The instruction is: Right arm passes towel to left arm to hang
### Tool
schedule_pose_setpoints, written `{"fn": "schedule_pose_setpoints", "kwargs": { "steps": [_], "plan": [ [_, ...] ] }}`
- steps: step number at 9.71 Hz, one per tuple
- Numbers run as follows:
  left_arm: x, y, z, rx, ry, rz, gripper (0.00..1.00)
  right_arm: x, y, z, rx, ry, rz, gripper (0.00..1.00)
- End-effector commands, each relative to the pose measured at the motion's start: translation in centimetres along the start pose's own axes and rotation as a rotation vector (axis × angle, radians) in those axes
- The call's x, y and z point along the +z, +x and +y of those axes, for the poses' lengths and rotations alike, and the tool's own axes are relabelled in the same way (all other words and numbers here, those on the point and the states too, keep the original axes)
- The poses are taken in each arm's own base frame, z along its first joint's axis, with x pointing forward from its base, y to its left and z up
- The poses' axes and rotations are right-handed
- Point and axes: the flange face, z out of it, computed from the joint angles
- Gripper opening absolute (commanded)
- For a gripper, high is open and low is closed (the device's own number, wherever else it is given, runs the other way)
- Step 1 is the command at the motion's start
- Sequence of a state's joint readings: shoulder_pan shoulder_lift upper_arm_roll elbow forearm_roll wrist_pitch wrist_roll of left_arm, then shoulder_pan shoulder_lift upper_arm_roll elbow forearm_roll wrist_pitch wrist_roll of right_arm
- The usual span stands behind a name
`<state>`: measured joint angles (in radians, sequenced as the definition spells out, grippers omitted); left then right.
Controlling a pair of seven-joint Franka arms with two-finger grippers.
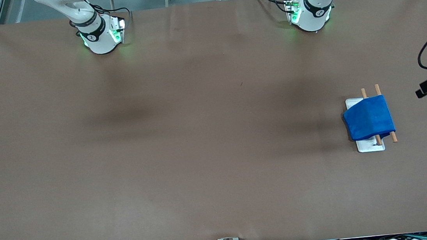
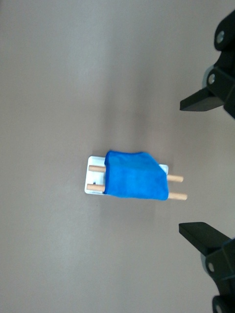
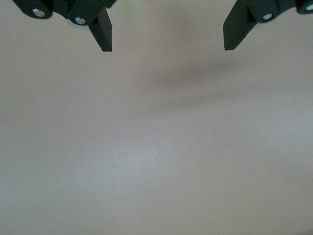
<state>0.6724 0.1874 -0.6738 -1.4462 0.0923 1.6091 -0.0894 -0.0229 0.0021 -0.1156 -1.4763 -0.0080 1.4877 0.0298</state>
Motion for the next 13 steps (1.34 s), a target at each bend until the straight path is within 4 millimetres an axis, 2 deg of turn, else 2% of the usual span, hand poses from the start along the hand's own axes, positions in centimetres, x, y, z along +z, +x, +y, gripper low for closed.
{"fn": "schedule_pose_setpoints", "kwargs": {
  "steps": [1,2,4,5,6,8,9,13],
  "plan": [
    [-1.5,-1.4,1.7,0.03,0.015,-0.044,1.0,-0.1,-0.4,0.2,-0.001,-0.017,-0.001,1.0],
    [-2.8,-1.8,1.8,0.031,0.011,-0.034,1.0,-0.2,-0.4,0.2,-0.001,-0.016,0.003,1.0],
    [-6.0,-4.2,5.3,0.091,0.062,0.015,1.0,-0.2,-0.5,0.3,-0.001,-0.016,-0.001,1.0],
    [-7.2,-5.6,6.3,0.097,0.087,0.01,1.0,-0.1,-0.4,0.2,-0.001,-0.017,-0.003,1.0],
    [-7.5,-6.4,6.0,0.09,0.091,-0.01,1.0,-0.2,-0.5,0.3,-0.001,-0.017,-0.001,1.0],
    [-6.4,-8.1,6.5,0.102,0.079,-0.04,1.0,-0.2,-0.5,0.2,0.0,-0.016,0.0,1.0],
    [-6.3,-8.5,6.0,0.092,0.009,-0.052,1.0,-0.1,-0.4,0.2,0.0,-0.017,-0.001,1.0],
    [-5.0,-10.1,8.5,0.145,0.032,-0.077,1.0,-0.1,-0.4,0.2,0.0,-0.017,-0.001,1.0]
  ]
}}
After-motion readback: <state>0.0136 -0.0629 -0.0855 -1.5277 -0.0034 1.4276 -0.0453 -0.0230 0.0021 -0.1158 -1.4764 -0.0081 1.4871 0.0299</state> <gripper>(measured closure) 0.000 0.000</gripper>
